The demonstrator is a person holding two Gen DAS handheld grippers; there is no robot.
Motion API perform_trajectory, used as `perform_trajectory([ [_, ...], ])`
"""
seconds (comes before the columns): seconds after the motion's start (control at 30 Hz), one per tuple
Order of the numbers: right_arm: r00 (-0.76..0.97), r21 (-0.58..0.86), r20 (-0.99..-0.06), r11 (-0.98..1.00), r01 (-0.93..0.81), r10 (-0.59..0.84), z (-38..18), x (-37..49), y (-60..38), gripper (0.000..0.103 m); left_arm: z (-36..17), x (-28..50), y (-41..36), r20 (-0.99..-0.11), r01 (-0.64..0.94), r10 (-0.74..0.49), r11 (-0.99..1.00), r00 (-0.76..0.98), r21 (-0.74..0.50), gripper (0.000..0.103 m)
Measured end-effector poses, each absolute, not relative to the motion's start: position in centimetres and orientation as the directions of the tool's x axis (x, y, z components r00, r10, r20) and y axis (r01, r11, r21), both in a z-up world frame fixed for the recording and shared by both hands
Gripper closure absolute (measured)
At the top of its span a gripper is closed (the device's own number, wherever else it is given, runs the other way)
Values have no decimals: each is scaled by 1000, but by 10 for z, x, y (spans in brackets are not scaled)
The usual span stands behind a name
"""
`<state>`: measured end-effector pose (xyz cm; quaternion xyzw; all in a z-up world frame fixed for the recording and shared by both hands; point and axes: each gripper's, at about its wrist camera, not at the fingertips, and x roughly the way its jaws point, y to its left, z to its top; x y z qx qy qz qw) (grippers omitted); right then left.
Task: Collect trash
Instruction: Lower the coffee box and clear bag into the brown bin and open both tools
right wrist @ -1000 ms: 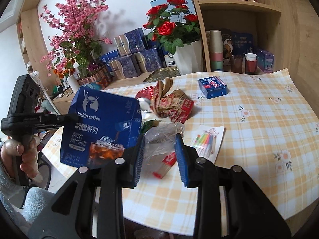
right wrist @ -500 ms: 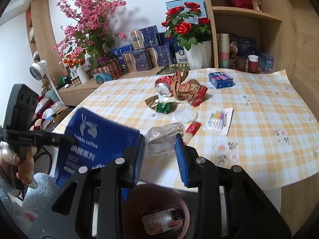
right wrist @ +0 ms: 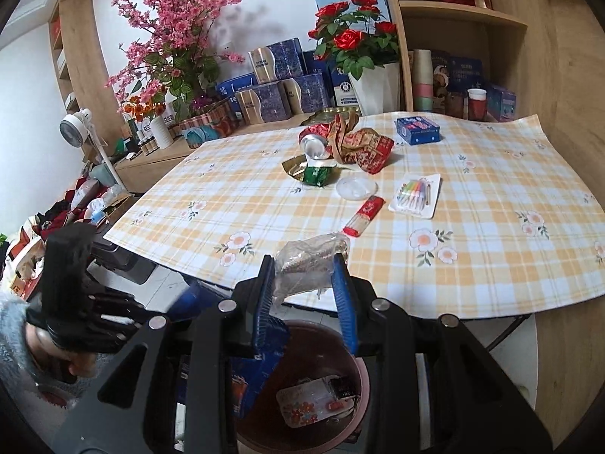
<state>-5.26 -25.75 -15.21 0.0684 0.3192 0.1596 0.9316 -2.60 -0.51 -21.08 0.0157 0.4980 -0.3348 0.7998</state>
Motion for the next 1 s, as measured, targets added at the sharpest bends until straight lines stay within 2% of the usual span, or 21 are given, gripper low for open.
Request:
perform_trajectory([
  [0.2,745,251,-571,937,-242,346,-159,-55,-268,70,-258,-19,-30,-885,561,-422,789,197,-251,89],
  [0.43,750,261,-574,941,-215,331,-163,-57,-287,70,-323,9,-54,-947,439,-305,867,96,-235,88],
  [0.53,747,260,-583,944,-202,320,-166,-59,-296,70,-341,16,-65,-947,389,-317,881,58,-271,88],
  [0.6,746,254,-588,947,-196,312,-167,-61,-300,70,-347,18,-76,-923,374,-382,863,41,-341,87],
  [0.67,744,250,-596,950,-187,303,-168,-63,-304,70,-348,19,-85,-871,371,-490,813,21,-449,74],
  [0.7,743,249,-599,951,-183,299,-169,-63,-306,70,-347,19,-88,-857,367,-515,801,21,-473,41],
  [0.73,742,249,-602,952,-178,296,-170,-64,-308,70,-342,19,-88,-854,367,-517,806,56,-464,27],
  [0.87,736,259,-610,952,-166,294,-176,-66,-309,70,-319,26,-70,-831,343,-535,817,151,-464,25],
  [1.0,717,270,-626,948,-170,307,-187,-62,-300,70,-278,29,-40,-803,331,-516,845,298,-420,16],
])
